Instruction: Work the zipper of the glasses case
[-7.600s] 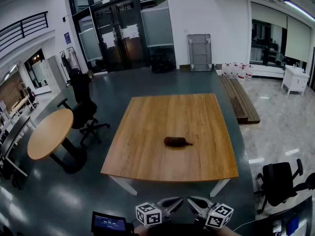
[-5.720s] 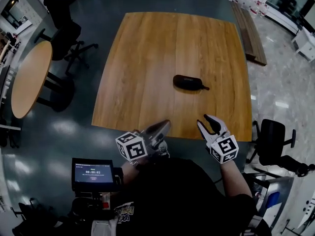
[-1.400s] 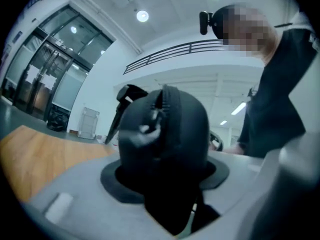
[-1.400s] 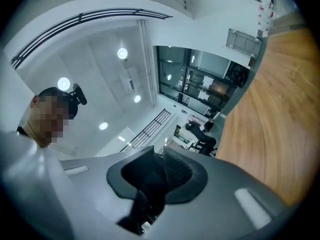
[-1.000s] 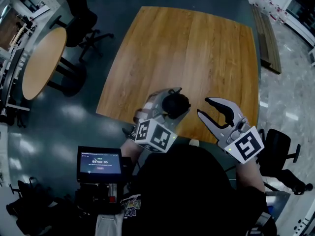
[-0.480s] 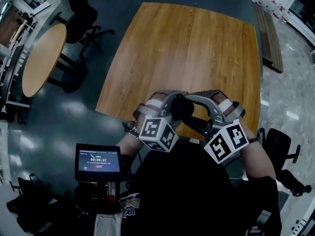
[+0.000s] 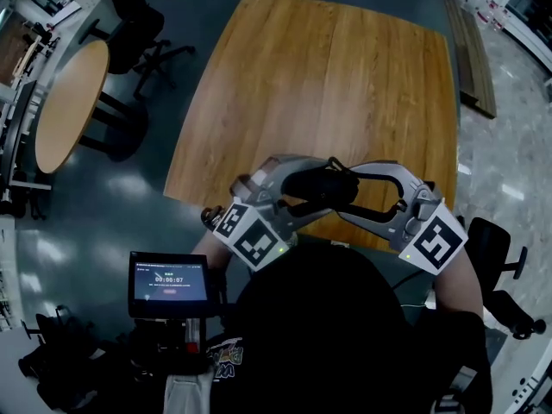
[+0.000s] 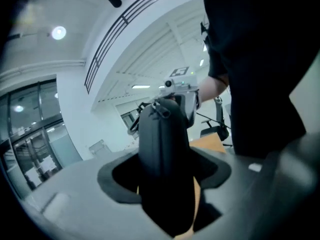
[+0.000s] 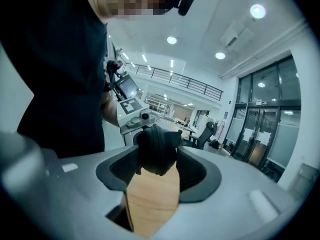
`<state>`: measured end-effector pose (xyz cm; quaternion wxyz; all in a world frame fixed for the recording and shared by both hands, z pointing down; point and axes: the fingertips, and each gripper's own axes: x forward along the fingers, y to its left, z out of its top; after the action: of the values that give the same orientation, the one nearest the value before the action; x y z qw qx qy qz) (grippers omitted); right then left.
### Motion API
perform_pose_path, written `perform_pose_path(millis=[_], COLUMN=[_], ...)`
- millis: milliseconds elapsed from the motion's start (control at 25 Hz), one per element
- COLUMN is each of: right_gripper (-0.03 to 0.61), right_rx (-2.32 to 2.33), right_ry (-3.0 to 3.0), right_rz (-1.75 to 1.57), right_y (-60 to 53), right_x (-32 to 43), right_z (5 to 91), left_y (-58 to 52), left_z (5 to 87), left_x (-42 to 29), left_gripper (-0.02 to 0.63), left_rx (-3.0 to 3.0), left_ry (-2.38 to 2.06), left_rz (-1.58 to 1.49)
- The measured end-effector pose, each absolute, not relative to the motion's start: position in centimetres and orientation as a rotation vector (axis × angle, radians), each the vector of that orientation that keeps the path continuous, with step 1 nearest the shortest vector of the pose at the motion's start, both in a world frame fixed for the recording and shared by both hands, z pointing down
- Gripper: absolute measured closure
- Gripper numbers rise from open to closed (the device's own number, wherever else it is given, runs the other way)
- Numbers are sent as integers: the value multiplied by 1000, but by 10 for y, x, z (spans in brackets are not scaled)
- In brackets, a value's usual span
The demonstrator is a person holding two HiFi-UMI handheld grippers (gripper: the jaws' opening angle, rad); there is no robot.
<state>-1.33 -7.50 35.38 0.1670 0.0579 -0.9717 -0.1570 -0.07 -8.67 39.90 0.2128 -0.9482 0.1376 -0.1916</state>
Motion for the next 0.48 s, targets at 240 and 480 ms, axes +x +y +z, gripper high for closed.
perform_pose_path(millis=[240, 480], right_gripper=[348, 350], right_rx=[153, 204], right_ry=[-2843, -3083], right_rz=[-332, 18], right_y=[-84, -92], right_x=[-8, 7], right_z=[345, 321], left_y=[-92, -88], left_z=[390, 351], left_x=[0, 2], left_gripper=[347, 345], left_rx=[-2778, -2926], left_ry=[310, 206], left_rz=[-450, -211])
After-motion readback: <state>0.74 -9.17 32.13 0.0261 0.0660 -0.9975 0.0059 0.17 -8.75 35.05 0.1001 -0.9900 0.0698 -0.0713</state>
